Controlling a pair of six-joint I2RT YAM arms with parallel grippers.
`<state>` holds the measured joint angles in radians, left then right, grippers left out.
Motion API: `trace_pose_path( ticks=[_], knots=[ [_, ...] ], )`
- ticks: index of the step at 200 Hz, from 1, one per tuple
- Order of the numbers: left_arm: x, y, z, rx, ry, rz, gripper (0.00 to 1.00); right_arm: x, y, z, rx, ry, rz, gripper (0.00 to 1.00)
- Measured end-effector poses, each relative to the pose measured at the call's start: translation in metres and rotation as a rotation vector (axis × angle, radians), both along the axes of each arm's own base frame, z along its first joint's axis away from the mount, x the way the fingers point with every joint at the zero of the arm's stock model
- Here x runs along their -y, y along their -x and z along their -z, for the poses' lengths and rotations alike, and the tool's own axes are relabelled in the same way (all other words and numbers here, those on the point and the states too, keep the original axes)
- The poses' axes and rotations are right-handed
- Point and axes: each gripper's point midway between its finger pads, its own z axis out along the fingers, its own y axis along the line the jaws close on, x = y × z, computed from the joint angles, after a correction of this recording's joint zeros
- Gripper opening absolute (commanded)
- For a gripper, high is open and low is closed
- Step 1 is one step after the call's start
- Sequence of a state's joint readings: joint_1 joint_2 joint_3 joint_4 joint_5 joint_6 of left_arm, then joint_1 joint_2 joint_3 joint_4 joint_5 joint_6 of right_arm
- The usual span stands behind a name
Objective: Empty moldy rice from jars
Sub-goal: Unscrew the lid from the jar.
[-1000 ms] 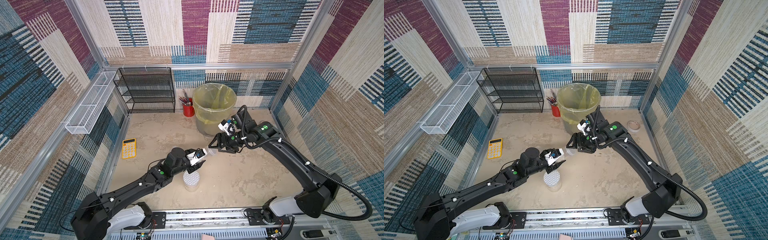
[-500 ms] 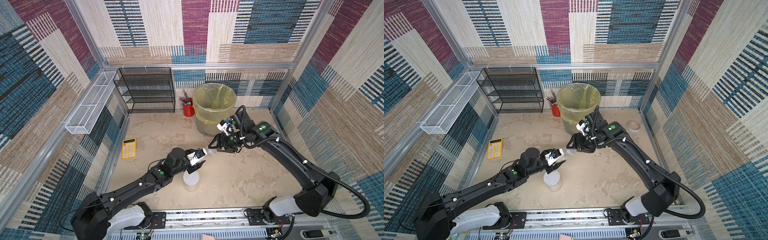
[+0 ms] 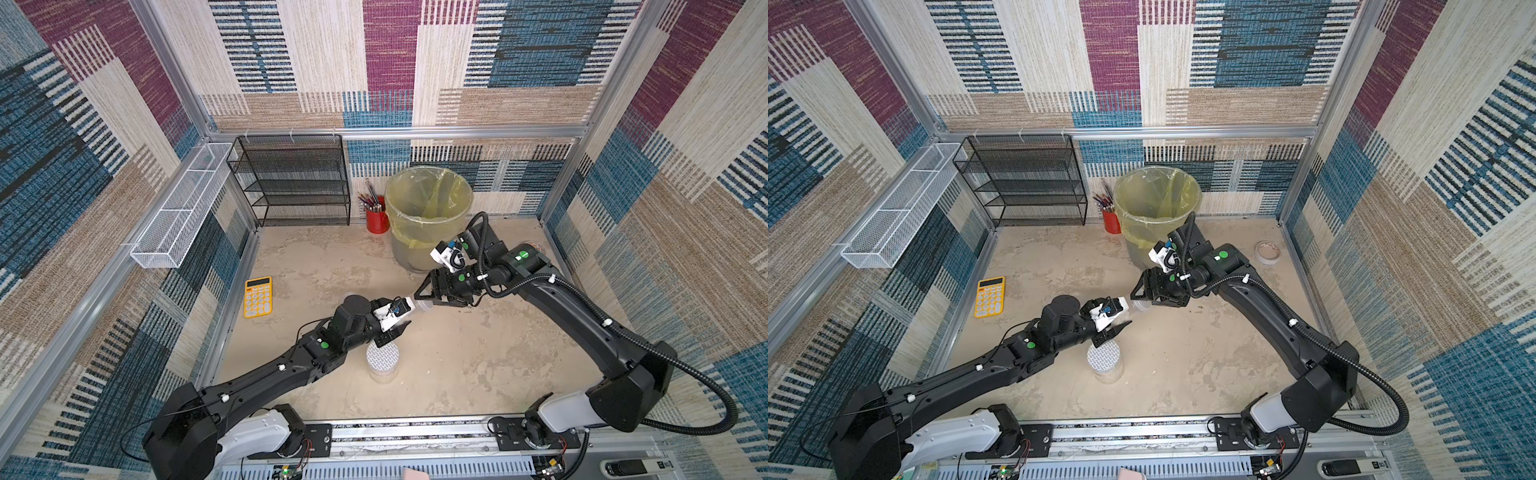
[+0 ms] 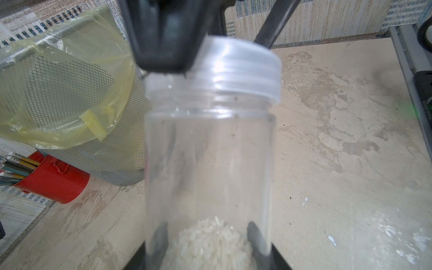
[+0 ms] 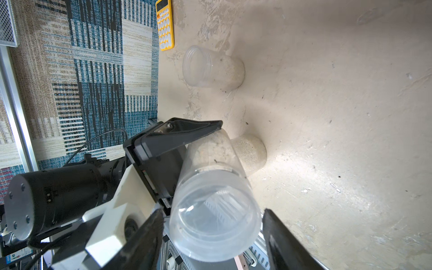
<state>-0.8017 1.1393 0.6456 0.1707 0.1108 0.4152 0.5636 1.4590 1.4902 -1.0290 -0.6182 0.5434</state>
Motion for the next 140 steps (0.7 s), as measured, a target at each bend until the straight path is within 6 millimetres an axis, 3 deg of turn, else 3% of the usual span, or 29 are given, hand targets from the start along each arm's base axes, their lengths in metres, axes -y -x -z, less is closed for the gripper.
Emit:
trace_pose_path(
  ticks=[140],
  knots=[
    [-0.0021,0.0020,-0.0016,0.006,0.006,0.000,0.00,-0.0016,0.0025,-0.0021,0.027,-0.034,-0.027,0.55]
  ],
)
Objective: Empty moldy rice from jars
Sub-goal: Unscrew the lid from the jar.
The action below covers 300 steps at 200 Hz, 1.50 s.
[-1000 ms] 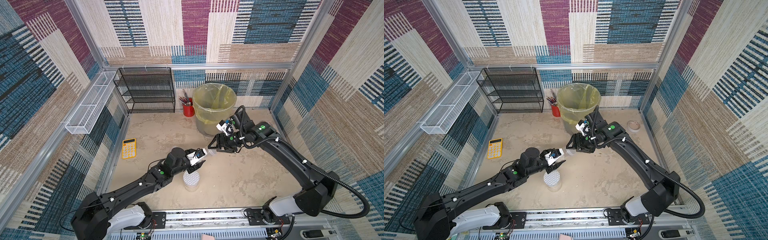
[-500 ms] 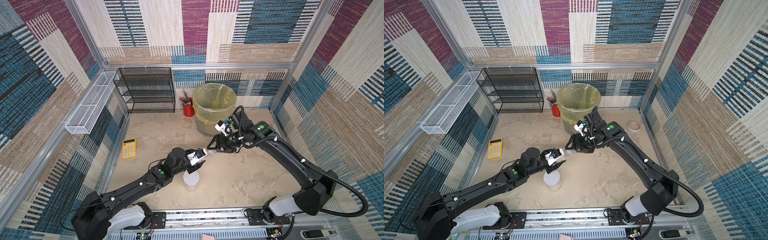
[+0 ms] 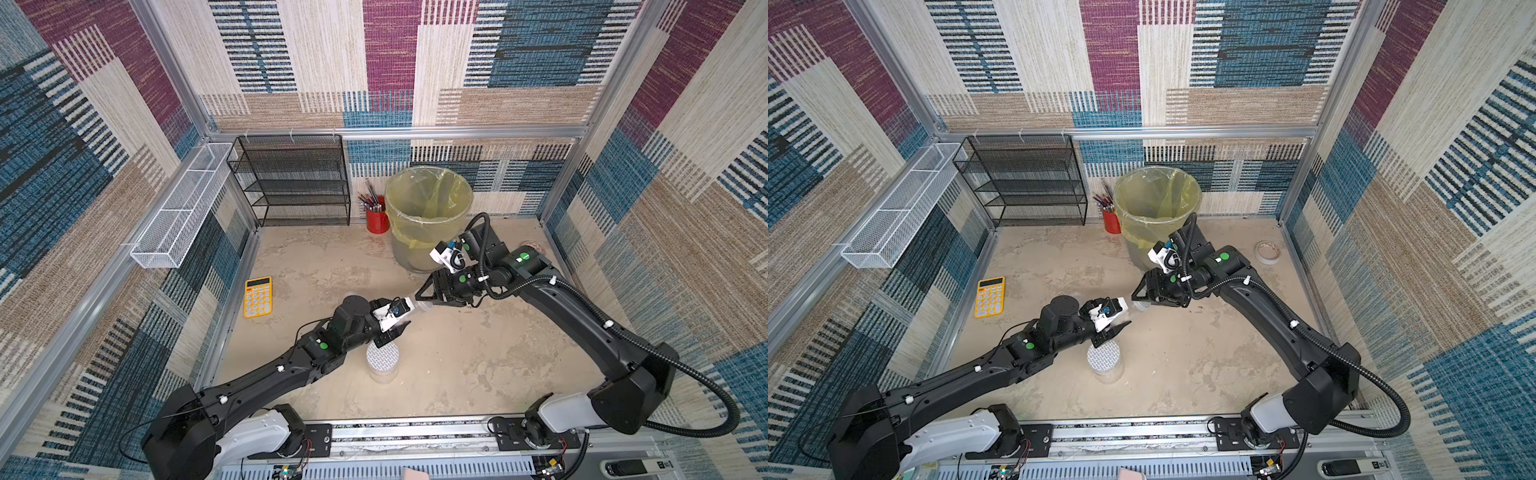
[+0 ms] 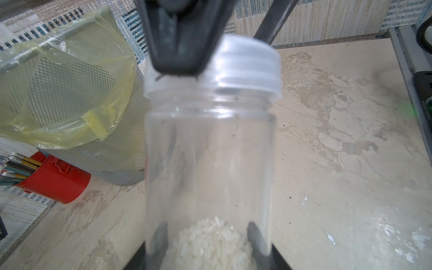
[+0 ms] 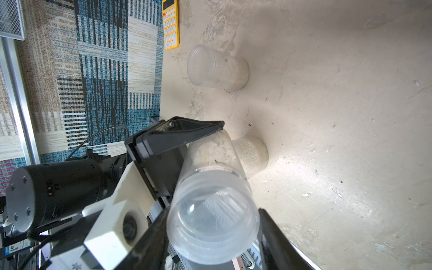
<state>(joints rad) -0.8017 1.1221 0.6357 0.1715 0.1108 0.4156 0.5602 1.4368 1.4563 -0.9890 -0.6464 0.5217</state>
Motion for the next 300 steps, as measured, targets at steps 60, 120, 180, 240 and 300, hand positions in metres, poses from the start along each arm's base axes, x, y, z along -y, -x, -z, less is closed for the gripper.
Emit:
trace_pose_path(
  ticks=[60,120,180,240,300],
  knots=[
    [-0.004,0.003,-0.005,0.016,0.028,0.010,0.00,0.001,0.004,-0.007,0.045,-0.071,-0.075,0.52],
    [-0.006,0.004,0.005,-0.020,0.007,0.016,0.00,-0.003,0.001,0.006,0.110,-0.121,-0.188,0.48],
    [-0.007,0.000,-0.003,-0.012,0.035,-0.008,0.00,-0.006,-0.006,-0.006,0.188,-0.111,-0.246,0.50],
    [-0.006,0.000,-0.004,-0.013,0.035,-0.006,0.00,-0.005,-0.006,-0.006,0.226,-0.099,-0.272,0.62],
    [-0.003,0.003,-0.006,-0.023,0.037,0.016,0.00,-0.005,-0.008,-0.009,0.251,-0.101,-0.271,0.66]
  ],
)
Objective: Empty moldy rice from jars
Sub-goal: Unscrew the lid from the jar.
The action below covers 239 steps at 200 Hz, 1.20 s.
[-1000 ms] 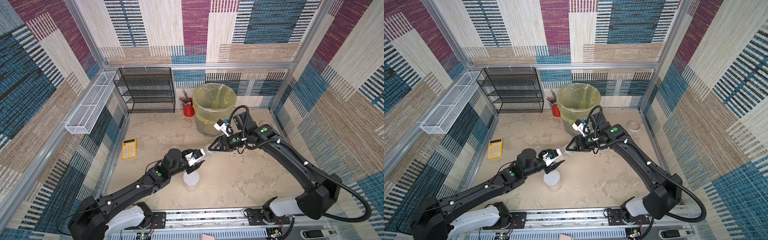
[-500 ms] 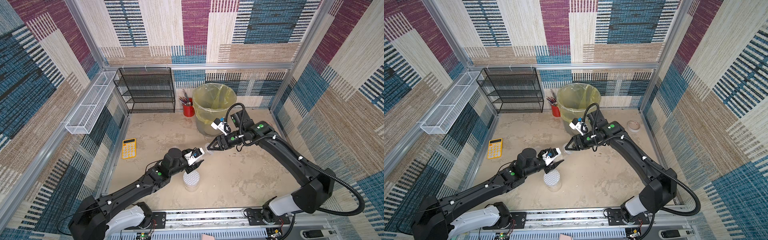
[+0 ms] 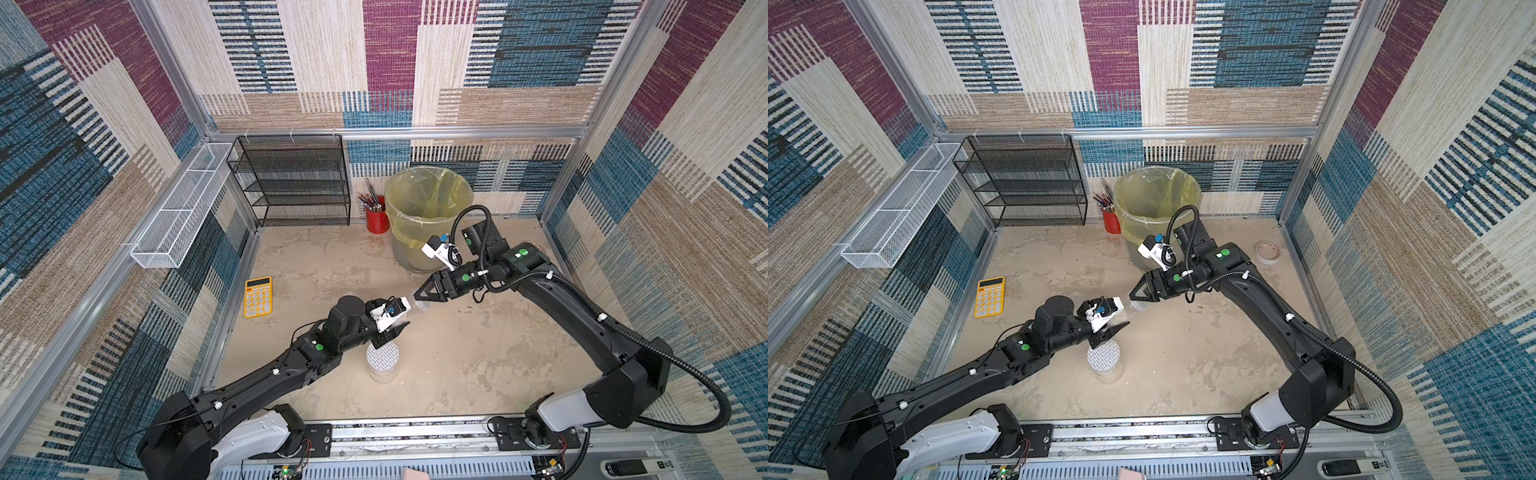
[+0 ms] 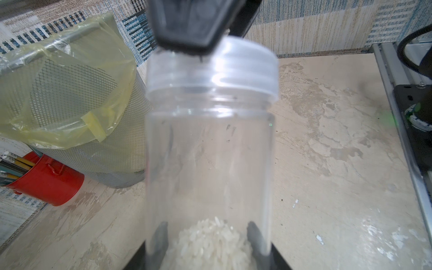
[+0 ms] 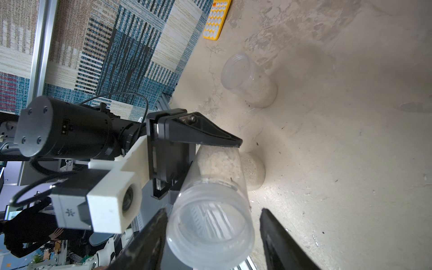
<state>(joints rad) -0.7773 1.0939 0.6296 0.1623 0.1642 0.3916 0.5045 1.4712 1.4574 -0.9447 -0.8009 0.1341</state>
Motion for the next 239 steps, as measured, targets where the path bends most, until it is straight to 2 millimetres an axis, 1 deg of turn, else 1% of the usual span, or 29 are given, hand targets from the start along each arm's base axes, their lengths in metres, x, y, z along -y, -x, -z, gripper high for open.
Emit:
trace_pose_path(
  ticks=[29,66,83,96,119,144,178,205,239],
  knots=[
    [0.000,0.000,0.000,-0.001,-0.001,0.000,0.00,0.003,-0.003,-0.001,0.022,0.018,0.019,0.74],
    [0.000,0.000,0.000,-0.001,-0.001,-0.001,0.00,0.007,-0.015,-0.015,0.055,0.040,0.098,0.76],
    [0.000,0.000,-0.001,0.001,0.000,-0.001,0.00,0.010,-0.017,-0.017,0.025,0.054,0.148,0.76],
    [0.000,0.000,-0.001,0.001,0.000,-0.001,0.00,0.014,-0.014,-0.015,-0.023,0.062,0.185,0.75],
    [-0.001,-0.001,-0.002,0.005,0.000,-0.007,0.00,0.023,-0.001,-0.006,-0.131,0.083,0.255,0.75],
    [-0.002,-0.005,-0.004,0.022,0.001,-0.026,0.00,0.028,0.010,-0.004,-0.225,0.083,0.319,0.75],
    [-0.001,-0.005,-0.005,0.027,0.005,-0.026,0.00,0.026,0.010,-0.007,-0.312,0.068,0.387,0.76],
    [-0.001,-0.006,-0.005,0.031,0.004,-0.029,0.00,0.020,0.001,-0.009,-0.343,0.068,0.417,0.76],
    [-0.001,-0.010,0.000,0.032,-0.009,-0.038,0.00,0.013,-0.004,-0.001,-0.382,0.087,0.425,0.76]
  ],
)
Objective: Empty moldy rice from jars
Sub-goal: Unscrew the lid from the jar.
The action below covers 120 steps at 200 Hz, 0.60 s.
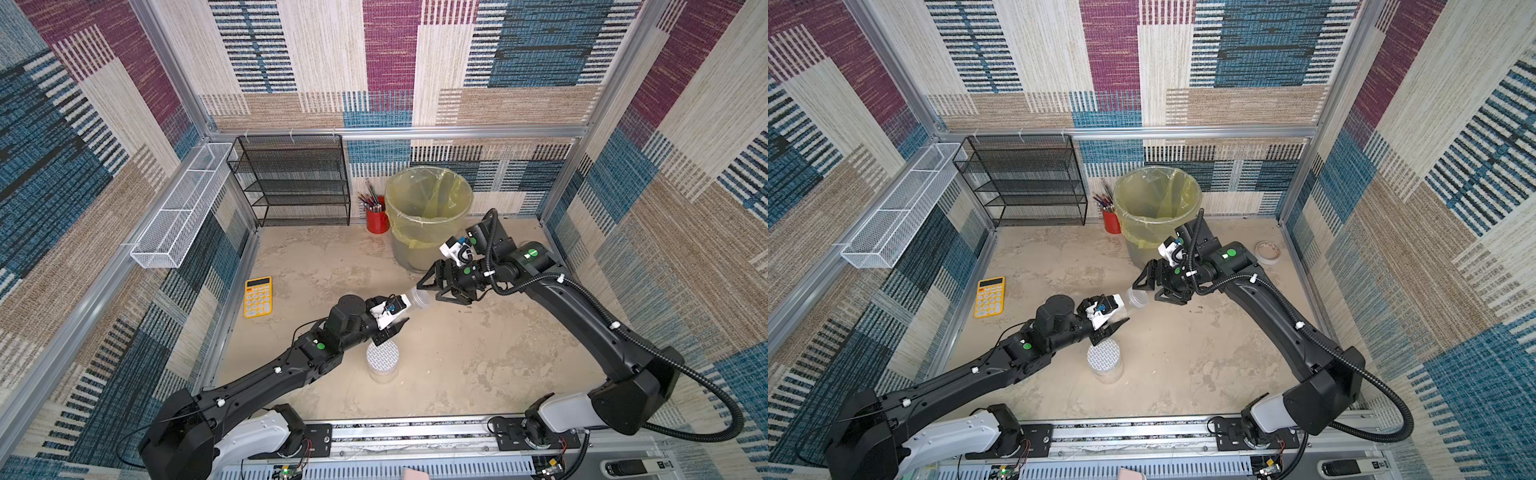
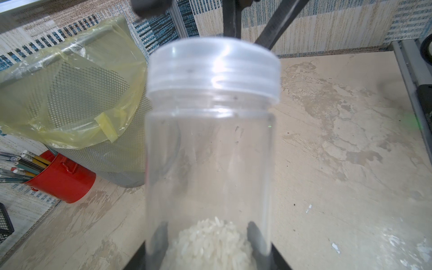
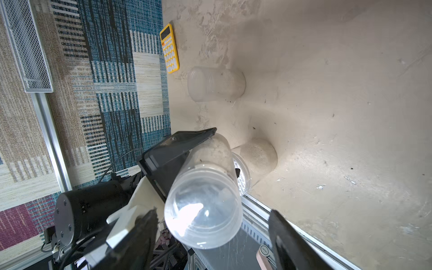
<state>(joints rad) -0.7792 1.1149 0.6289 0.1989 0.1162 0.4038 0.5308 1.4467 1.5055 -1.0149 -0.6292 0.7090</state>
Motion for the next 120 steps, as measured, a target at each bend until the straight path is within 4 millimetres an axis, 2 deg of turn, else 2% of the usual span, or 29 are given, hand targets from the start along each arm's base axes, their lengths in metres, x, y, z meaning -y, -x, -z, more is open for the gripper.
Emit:
trace_pose_path(
  ticks=[71,120],
  knots=[
    [0.000,-0.002,0.004,0.007,-0.012,-0.001,0.00,-0.007,-0.004,0.006,-0.030,0.004,-0.015,0.77],
    [0.000,-0.002,0.004,0.016,-0.011,0.000,0.00,-0.008,0.000,0.012,-0.057,0.002,-0.026,0.71]
  ],
)
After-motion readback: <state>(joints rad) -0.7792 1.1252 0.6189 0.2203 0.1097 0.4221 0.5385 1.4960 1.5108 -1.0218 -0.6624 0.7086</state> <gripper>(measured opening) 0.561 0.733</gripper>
